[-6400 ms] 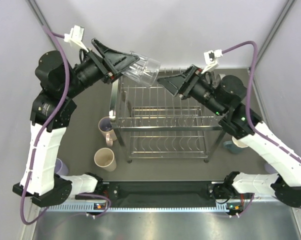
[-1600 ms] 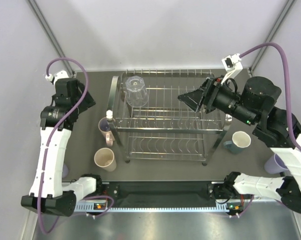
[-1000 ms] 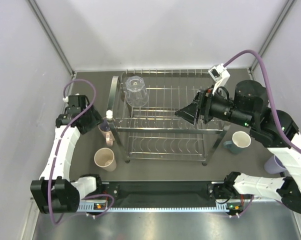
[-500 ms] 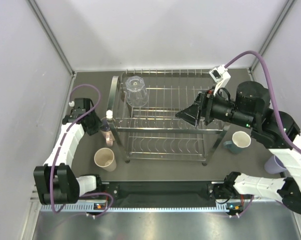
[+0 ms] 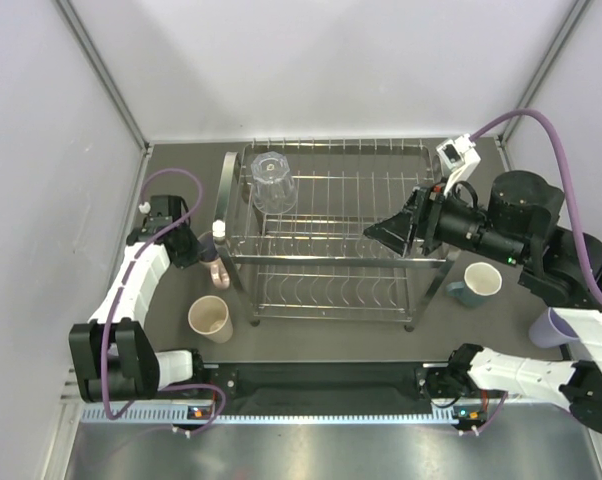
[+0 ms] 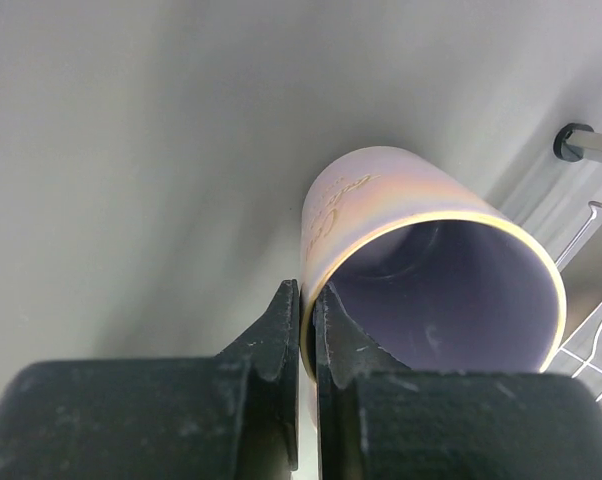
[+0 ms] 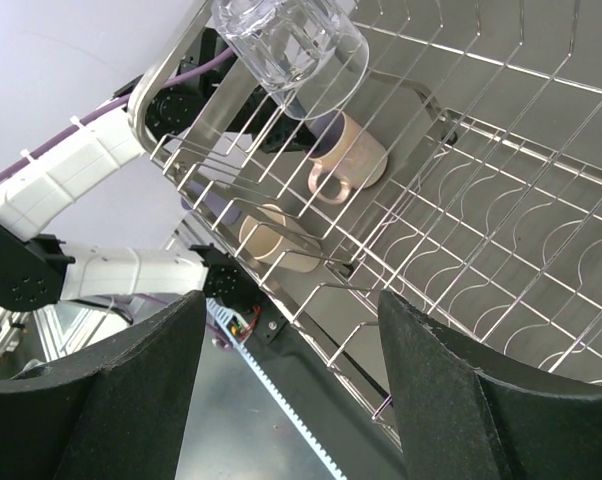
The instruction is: Load the cups into the dish rack
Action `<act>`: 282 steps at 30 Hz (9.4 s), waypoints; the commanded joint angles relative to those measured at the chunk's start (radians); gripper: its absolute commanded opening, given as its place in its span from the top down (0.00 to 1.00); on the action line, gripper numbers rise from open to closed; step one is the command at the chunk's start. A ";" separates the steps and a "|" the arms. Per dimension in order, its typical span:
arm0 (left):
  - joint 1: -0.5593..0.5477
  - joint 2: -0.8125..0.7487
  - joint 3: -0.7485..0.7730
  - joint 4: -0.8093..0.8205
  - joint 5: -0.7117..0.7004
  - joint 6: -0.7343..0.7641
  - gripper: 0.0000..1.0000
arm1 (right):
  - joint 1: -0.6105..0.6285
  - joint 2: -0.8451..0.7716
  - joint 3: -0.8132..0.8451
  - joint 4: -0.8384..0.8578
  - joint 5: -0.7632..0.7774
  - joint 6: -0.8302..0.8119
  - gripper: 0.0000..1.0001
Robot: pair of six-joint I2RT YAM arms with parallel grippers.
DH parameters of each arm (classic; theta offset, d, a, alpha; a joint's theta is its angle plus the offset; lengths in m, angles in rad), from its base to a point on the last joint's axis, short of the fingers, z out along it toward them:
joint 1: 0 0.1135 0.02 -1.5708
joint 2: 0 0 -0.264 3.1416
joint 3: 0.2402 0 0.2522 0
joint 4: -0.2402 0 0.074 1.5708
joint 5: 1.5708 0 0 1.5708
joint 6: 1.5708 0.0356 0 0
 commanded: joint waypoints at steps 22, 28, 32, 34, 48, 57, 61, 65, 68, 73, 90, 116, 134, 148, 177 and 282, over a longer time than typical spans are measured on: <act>0.000 -0.101 0.938 -0.304 -0.124 -0.165 1.00 | 0.013 0.018 0.090 -0.053 -0.089 -0.137 0.30; -0.001 -0.089 1.119 -0.209 0.040 -0.209 1.00 | 0.013 0.008 0.097 0.015 -0.083 -0.117 0.30; 0.000 -0.076 1.176 -0.109 0.189 -0.294 1.00 | 0.013 0.028 0.099 0.056 -0.130 -0.117 0.29; -0.001 -0.081 1.175 -0.054 0.248 -0.347 1.00 | 0.013 0.049 0.111 0.081 -0.160 -0.117 0.27; -0.001 -0.198 0.822 0.629 0.537 -0.883 1.00 | 0.016 0.199 0.073 0.554 -0.390 0.084 0.08; -0.001 -0.245 0.695 0.790 0.649 -1.119 1.00 | 0.022 0.333 0.116 0.757 -0.370 0.192 0.09; -0.001 -0.288 0.653 0.789 0.675 -1.137 1.00 | 0.035 0.354 0.111 0.837 -0.358 0.237 0.11; -0.003 -0.319 0.616 0.781 0.724 -1.162 1.00 | 0.055 0.362 0.110 0.875 -0.339 0.257 0.12; -0.001 -0.342 0.610 0.758 0.723 -1.144 1.00 | 0.071 0.365 0.107 0.924 -0.336 0.288 0.15; -0.003 -0.354 0.590 0.753 0.737 -1.141 1.00 | 0.127 0.382 0.139 0.950 -0.298 0.292 0.18; -0.005 -0.311 0.587 0.750 0.829 -1.119 1.00 | 0.179 0.494 0.248 0.928 -0.191 0.309 0.33; -0.024 -0.343 0.484 0.760 0.861 -1.081 0.53 | 0.179 0.483 0.251 0.888 -0.072 0.220 1.00; -0.023 -0.093 0.897 0.121 0.938 -0.499 0.09 | 0.179 0.100 0.163 0.322 -0.200 -0.113 1.00; -0.021 -0.061 1.029 -0.179 0.818 -0.174 0.09 | 0.547 -0.264 -0.327 0.288 -0.096 -0.088 1.00; -0.090 -0.228 0.968 -0.273 0.653 -0.021 0.09 | 1.044 0.015 -0.969 1.069 1.222 -0.282 1.00; -0.256 -0.825 0.325 -0.411 -0.150 -0.153 0.09 | 0.386 0.242 -0.967 0.877 1.063 -0.050 0.93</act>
